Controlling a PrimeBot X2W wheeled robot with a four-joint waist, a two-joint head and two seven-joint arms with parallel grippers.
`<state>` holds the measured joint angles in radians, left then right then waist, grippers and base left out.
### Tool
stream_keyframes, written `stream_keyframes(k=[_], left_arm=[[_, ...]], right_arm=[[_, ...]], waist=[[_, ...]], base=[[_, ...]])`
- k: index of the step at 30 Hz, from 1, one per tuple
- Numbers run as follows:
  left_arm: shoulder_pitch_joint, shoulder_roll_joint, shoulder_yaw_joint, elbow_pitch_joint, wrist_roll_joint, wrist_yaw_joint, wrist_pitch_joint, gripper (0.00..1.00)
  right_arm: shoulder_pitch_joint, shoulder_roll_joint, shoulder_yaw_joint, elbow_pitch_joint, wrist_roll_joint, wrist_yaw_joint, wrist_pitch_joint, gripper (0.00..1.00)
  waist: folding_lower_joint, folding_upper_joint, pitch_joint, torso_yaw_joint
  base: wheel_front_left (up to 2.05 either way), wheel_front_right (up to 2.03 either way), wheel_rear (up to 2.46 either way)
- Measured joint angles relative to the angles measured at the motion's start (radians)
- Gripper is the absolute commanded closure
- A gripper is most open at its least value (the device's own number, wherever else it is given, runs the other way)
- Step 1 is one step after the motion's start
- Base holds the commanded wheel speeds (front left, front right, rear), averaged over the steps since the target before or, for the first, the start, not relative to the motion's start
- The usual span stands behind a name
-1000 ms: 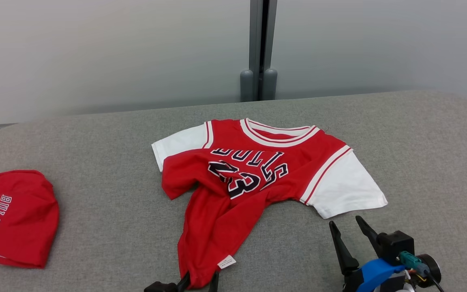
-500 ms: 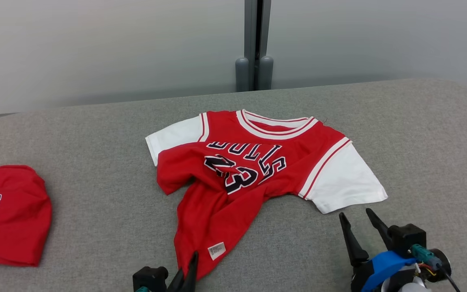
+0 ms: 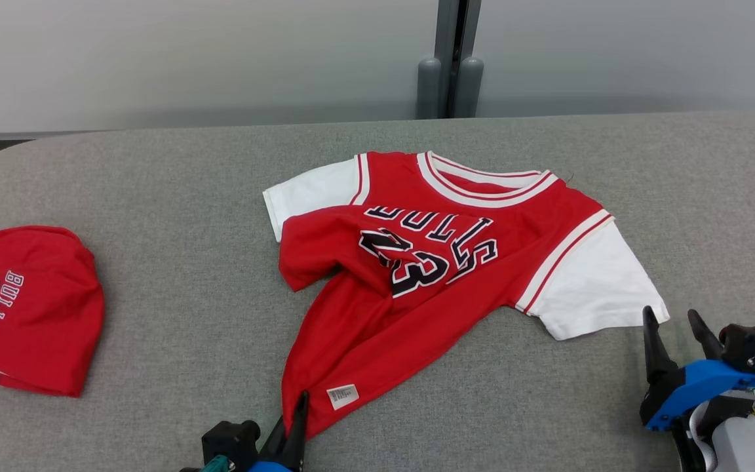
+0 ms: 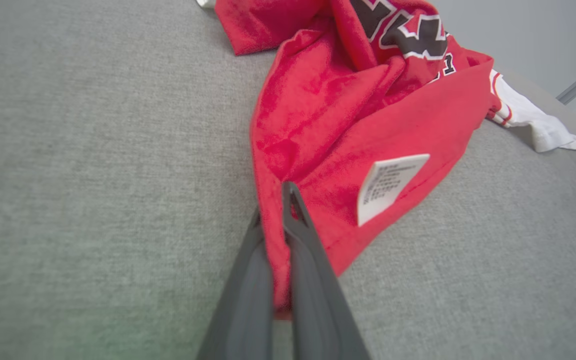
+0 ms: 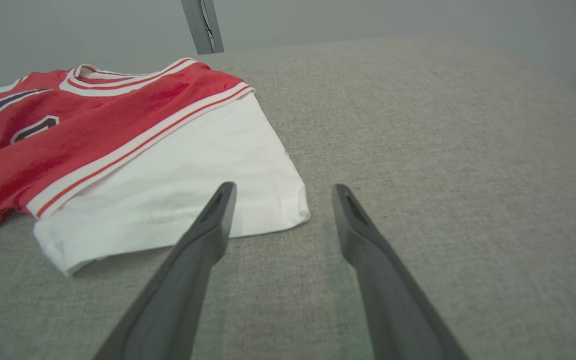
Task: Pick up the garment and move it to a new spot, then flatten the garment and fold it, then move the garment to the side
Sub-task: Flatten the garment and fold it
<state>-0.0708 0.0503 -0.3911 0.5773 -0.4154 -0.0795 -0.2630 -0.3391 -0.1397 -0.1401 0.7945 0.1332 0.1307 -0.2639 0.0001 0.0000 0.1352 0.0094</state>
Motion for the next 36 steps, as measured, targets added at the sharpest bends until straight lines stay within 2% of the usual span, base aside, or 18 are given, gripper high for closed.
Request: stream_keyframes(k=[12, 17, 18, 19, 20, 24, 28, 36], left_arm=[[-0.077, 0.001, -0.043, -0.018, 0.0, -0.006, -0.003, 1.0], [-0.109, 0.0, -0.055, -0.03, -0.002, -0.003, -0.003, 1.0], [-0.112, 0.0, -0.055, -0.03, -0.002, -0.001, -0.003, 1.0], [-0.114, 0.0, -0.055, -0.03, -0.001, -0.001, -0.003, 1.0], [-0.114, 0.0, -0.054, -0.03, 0.001, 0.0, -0.003, 1.0], [-0.115, 0.0, -0.043, -0.027, 0.003, -0.001, -0.003, 1.0], [-0.109, -0.001, -0.019, -0.041, 0.01, -0.001, -0.002, 1.0], [-0.145, 0.001, 0.073, -0.167, 0.079, -0.026, -0.001, 1.0]], right_arm=[[-0.147, -0.015, -0.054, 0.154, -0.044, 0.0, -0.001, 0.0], [-0.167, -0.022, -0.025, 0.184, -0.033, -0.002, -0.011, 0.0], [-0.167, -0.024, -0.013, 0.187, -0.026, -0.002, -0.012, 0.22], [-0.168, -0.026, 0.001, 0.19, -0.019, -0.005, -0.015, 0.78], [-0.167, -0.029, 0.014, 0.192, -0.008, -0.005, -0.016, 1.0], [-0.161, -0.021, 0.058, 0.179, 0.048, -0.001, -0.015, 1.0], [-0.122, -0.028, 0.082, 0.111, 0.105, -0.001, -0.005, 1.0], [-0.102, -0.054, 0.122, -0.219, 0.272, 0.0, 0.0, 1.0]], waist=[[0.0, 0.0, 0.104, 0.016], [0.0, 0.0, 0.132, 0.031], [-0.0001, 0.0, 0.135, 0.032], [-0.0002, 0.0, 0.138, 0.033], [-0.0002, 0.0, 0.139, 0.032], [-0.0001, 0.0, 0.134, 0.028], [0.0, 0.0, 0.117, 0.024], [0.0, 0.0, 0.045, 0.021]], base=[[0.0, 0.0, 0.0], [0.0, 0.0, 0.0], [0.0, 0.0, 0.0], [0.0, 0.0, 0.0], [0.0, 0.0, 0.0], [0.0, 0.0, 0.0], [0.0, 0.0, 0.0], [0.0, 0.0, 0.0]])
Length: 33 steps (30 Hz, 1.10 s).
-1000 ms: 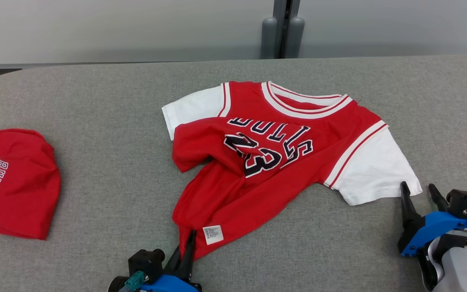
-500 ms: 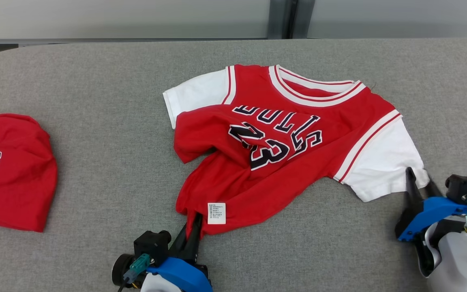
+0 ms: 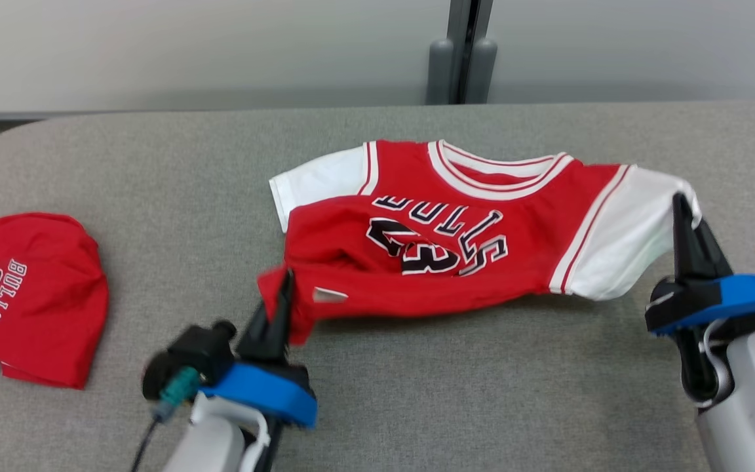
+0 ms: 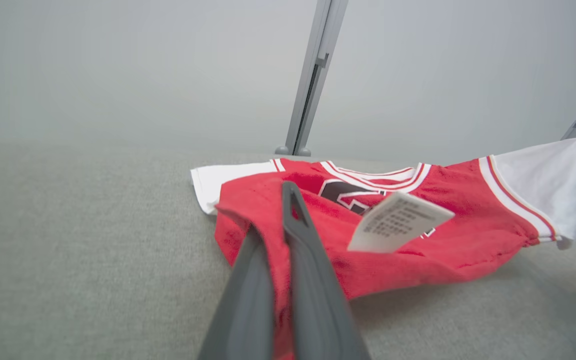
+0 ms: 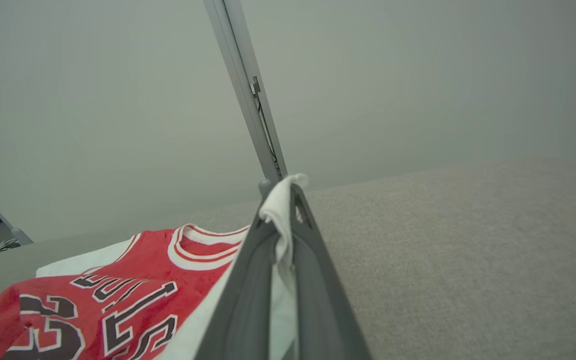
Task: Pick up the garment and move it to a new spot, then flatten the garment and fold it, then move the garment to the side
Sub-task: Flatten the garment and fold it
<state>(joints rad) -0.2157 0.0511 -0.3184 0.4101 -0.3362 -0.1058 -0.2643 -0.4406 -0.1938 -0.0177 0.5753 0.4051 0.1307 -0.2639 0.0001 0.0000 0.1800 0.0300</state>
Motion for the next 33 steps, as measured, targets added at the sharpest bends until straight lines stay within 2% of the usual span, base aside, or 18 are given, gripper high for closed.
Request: stream_keyframes(k=[3, 6, 14, 19, 25, 33], left_arm=[[-0.045, 0.017, 0.061, -0.089, 0.034, -0.009, 0.0, 1.0], [-0.104, 0.067, 0.104, -0.168, 0.062, -0.017, 0.0, 1.0], [-0.321, 0.212, 0.119, -0.29, 0.052, -0.021, 0.01, 1.0], [-0.456, 0.285, 0.114, -0.315, 0.016, -0.023, 0.1, 1.0], [-0.582, 0.287, 0.115, -0.264, 0.004, -0.018, 0.157, 1.0], [-0.835, 0.232, 0.103, -0.083, 0.038, 0.013, 0.117, 1.0]], right_arm=[[-0.024, -0.016, 0.024, -0.091, 0.067, 0.0, 0.0, 1.0], [-0.062, -0.045, 0.05, -0.169, 0.129, 0.0, 0.0, 1.0], [-0.227, -0.119, 0.088, -0.33, 0.332, 0.0, 0.02, 1.0], [-0.34, -0.155, 0.078, -0.371, 0.36, 0.0, 0.083, 1.0], [-0.475, -0.198, 0.11, -0.307, 0.278, 0.0, 0.115, 1.0], [-0.742, -0.208, 0.144, -0.119, 0.206, 0.0, 0.07, 1.0]], waist=[[0.0, 0.0, -0.037, -0.006], [0.0, 0.0, -0.073, -0.016], [-0.0001, 0.0, -0.14, -0.048], [-0.0001, 0.0, -0.119, -0.072], [0.0, 0.0, -0.009, -0.104], [0.0003, 0.0, 0.183, -0.134]], base=[[0.0, 0.0, 0.0], [0.0, 0.0, 0.0], [0.0, 0.0, 0.0], [0.0, 0.0, 0.0], [0.0, 0.0, 0.0], [0.0, 0.0, 0.0]])
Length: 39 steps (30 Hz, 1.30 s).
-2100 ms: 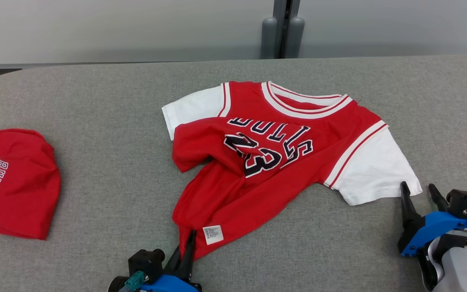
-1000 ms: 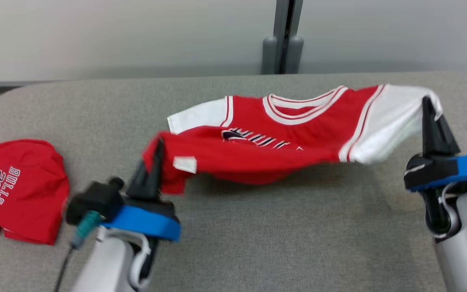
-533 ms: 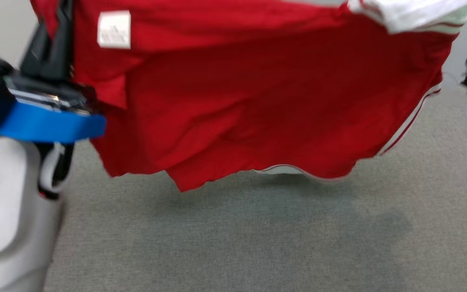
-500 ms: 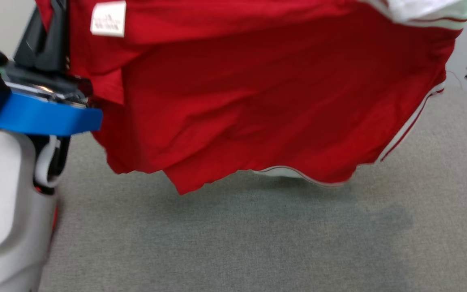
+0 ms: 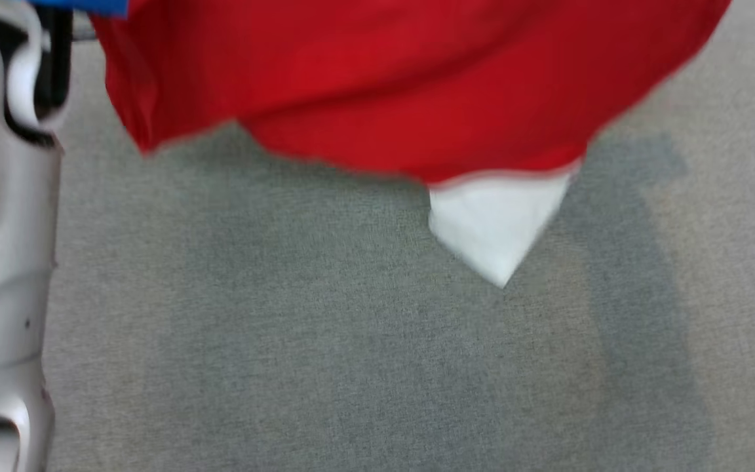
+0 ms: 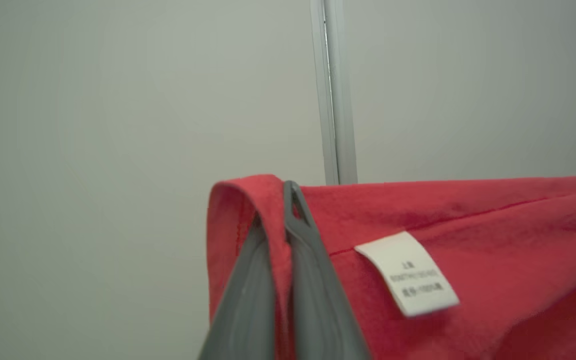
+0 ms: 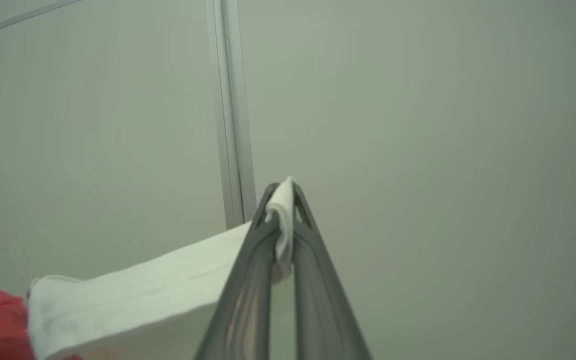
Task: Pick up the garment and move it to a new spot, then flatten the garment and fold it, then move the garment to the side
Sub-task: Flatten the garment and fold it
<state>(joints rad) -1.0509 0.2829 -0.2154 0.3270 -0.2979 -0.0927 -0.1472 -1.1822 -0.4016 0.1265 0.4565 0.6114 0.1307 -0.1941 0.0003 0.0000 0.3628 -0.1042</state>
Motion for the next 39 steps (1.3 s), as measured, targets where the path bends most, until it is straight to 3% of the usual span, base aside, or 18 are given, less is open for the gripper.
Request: stream_keyframes(k=[7, 11, 19, 24, 28, 39], left_arm=[[-0.24, -0.024, 0.009, 0.137, 0.03, 0.022, -0.087, 1.0], [-0.236, -0.043, 0.009, 0.194, 0.023, 0.011, -0.11, 1.0], [0.134, -0.118, 0.064, 0.236, -0.13, -0.031, -0.115, 1.0], [0.429, -0.182, 0.095, 0.276, -0.187, -0.037, -0.114, 1.0], [0.58, -0.197, 0.088, 0.293, -0.224, -0.037, -0.114, 1.0], [0.898, -0.225, 0.081, 0.24, -0.257, -0.037, -0.116, 1.0]], right_arm=[[-0.22, -0.003, -0.02, 0.111, -0.019, 0.0, -0.06, 1.0], [-0.225, -0.004, -0.036, 0.12, 0.016, 0.0, -0.066, 1.0], [0.185, -0.01, -0.028, 0.098, 0.079, 0.0, -0.067, 1.0], [0.482, 0.033, -0.039, 0.07, 0.151, 0.001, -0.067, 1.0], [0.669, 0.065, -0.012, 0.059, 0.178, 0.0, -0.067, 1.0], [0.957, 0.117, 0.025, 0.077, 0.206, 0.0, -0.067, 1.0]], waist=[[0.0001, 0.0, 0.114, 0.002], [0.0, 0.0, 0.122, 0.003], [-0.0005, 0.0, 0.063, -0.009], [-0.0004, 0.0, 0.019, -0.02], [-0.0005, 0.0, -0.019, -0.029], [-0.0006, 0.0, -0.172, -0.024]], base=[[0.0, 0.0, 0.0], [0.0, 0.0, 0.0], [0.0, 0.0, 0.0], [0.0, 0.0, 0.0], [0.0, 0.0, 0.0], [0.0, 0.0, 0.0]])
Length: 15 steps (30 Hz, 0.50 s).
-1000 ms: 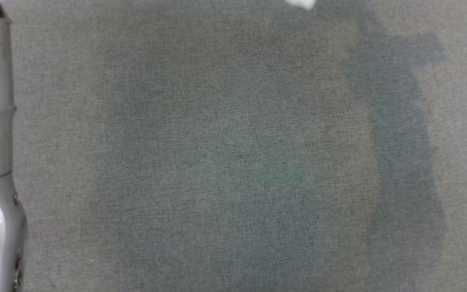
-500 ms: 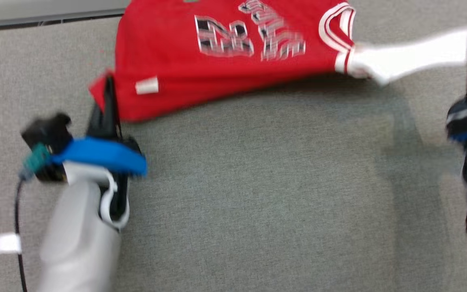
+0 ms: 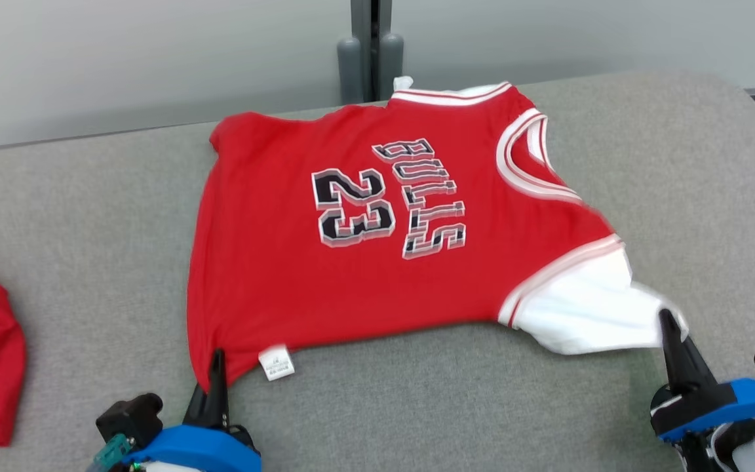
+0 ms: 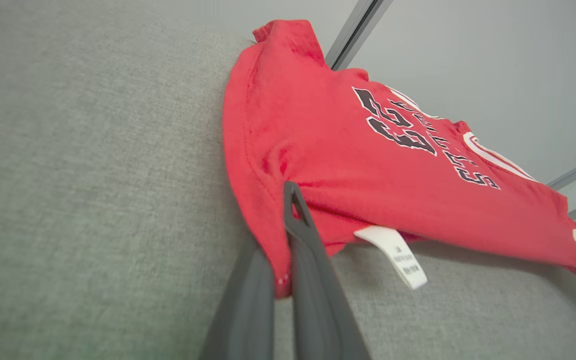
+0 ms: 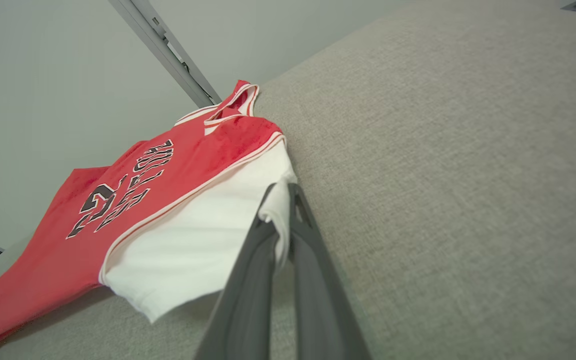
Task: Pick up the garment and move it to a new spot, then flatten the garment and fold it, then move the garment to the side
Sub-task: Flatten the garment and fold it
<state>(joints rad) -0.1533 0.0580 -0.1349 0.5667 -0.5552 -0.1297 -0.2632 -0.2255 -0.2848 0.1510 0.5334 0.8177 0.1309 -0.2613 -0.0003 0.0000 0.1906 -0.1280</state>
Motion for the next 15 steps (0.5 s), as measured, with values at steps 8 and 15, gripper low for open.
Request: stream_keyframes(k=[8, 15], left_arm=[[0.193, -0.008, -0.017, -0.077, -0.006, 0.0, 0.0, 1.0], [0.252, -0.008, -0.03, -0.153, 0.028, 0.0, 0.0, 1.0]], right_arm=[[0.202, 0.024, -0.028, -0.006, 0.01, 0.0, 0.0, 1.0], [0.277, 0.028, -0.046, -0.071, 0.02, 0.0, 0.0, 1.0]], waist=[[0.0, 0.0, -0.113, 0.028], [0.0001, 0.0, -0.122, 0.045]], base=[[0.0, 0.0, 0.0], [0.0, 0.0, 0.0]])
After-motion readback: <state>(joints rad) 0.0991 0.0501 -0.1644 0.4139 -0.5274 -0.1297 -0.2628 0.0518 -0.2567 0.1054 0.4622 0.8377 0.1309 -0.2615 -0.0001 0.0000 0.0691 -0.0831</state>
